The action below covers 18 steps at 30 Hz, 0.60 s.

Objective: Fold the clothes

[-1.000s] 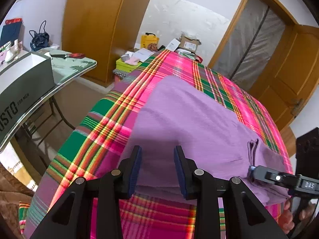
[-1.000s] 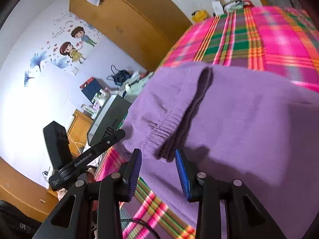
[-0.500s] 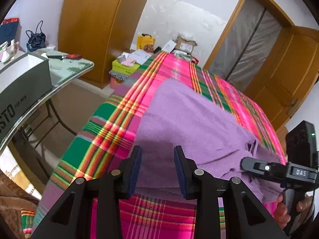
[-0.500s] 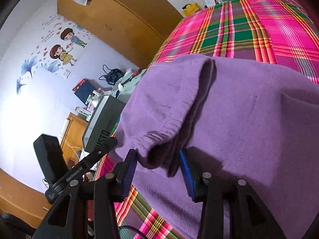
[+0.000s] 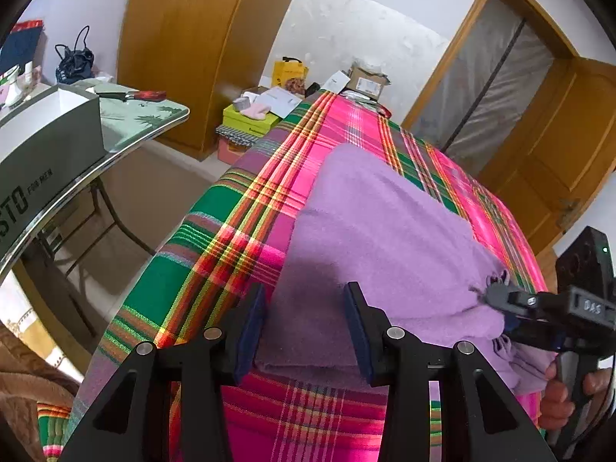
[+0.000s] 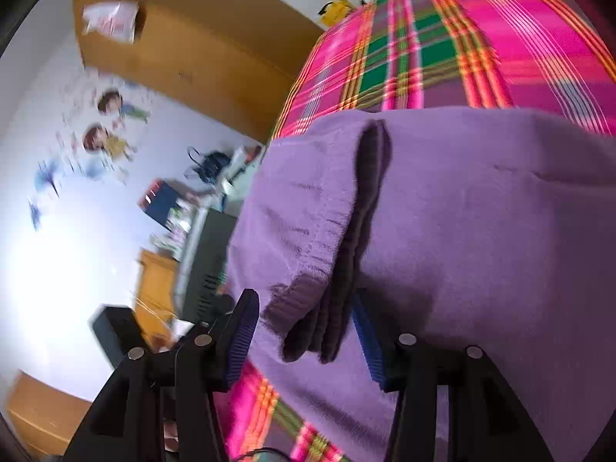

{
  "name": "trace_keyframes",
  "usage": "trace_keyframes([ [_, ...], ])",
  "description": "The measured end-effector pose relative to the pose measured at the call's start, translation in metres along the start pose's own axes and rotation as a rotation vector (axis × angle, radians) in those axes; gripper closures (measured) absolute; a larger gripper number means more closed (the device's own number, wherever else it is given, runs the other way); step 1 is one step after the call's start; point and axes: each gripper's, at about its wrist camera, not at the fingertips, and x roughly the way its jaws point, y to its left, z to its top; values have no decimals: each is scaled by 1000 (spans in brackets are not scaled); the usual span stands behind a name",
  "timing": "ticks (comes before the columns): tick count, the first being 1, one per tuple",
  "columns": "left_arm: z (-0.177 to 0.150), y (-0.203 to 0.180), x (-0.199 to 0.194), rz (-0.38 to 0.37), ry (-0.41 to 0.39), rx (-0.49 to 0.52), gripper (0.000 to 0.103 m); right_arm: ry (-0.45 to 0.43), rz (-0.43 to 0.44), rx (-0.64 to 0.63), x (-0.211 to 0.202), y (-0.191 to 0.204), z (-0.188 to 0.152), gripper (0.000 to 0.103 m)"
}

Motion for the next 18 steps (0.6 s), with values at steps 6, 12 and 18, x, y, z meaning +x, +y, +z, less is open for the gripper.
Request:
trace_keyframes([
  [6, 0, -5, -8, -5, -36, 30, 59, 8, -128, -120, 7, 22, -1, 53],
  [12, -1, -13, -12, -17, -56, 67, 59, -2, -134, -88, -2, 8, -1, 72],
  [18, -1, -8, -9, -29, -41, 44, 59, -18, -80, -13, -7, -1, -3, 71],
])
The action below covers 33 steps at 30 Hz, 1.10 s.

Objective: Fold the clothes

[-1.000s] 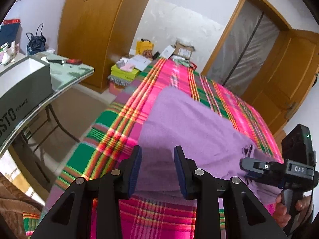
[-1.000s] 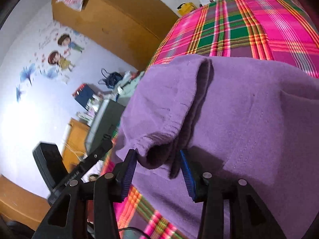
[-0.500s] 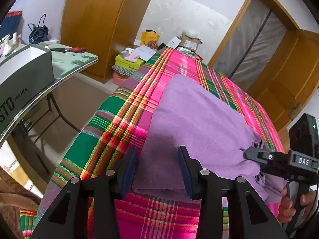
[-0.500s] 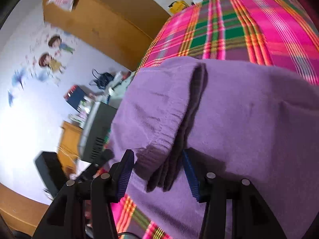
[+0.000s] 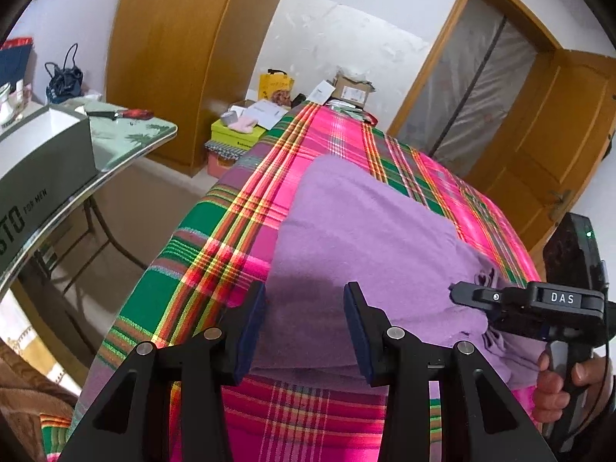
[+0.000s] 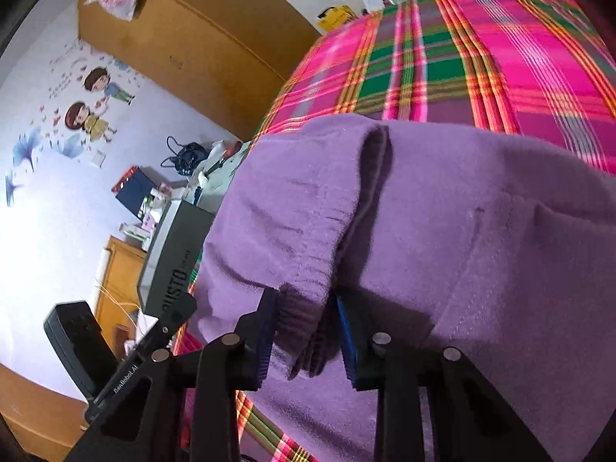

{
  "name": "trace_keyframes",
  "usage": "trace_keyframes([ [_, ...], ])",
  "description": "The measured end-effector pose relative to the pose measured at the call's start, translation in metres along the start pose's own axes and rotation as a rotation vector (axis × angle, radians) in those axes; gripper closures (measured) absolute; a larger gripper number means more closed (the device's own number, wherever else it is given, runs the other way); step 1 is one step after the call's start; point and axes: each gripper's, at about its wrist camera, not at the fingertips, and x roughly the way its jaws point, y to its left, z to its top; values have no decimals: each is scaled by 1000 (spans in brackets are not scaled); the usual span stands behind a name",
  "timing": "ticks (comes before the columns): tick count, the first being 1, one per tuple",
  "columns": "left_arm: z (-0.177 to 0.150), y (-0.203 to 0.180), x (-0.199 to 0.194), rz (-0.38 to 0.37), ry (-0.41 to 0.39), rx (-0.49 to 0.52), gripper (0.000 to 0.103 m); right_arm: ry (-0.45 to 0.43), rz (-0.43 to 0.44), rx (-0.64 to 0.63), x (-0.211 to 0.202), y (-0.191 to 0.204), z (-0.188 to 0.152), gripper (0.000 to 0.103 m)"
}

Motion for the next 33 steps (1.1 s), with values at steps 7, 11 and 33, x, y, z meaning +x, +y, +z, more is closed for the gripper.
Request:
trace_keyframes([
  [7, 0, 1, 4, -1, 19, -1, 59, -11, -18, -47, -3, 5, -1, 79],
  [11, -1, -1, 4, 3, 20, 9, 59, -36, 4, -59, -11, 7, -4, 86],
  [33, 0, -19, -7, -42, 9, 70, 59, -54, -33, -68, -34, 13, -18, 91],
])
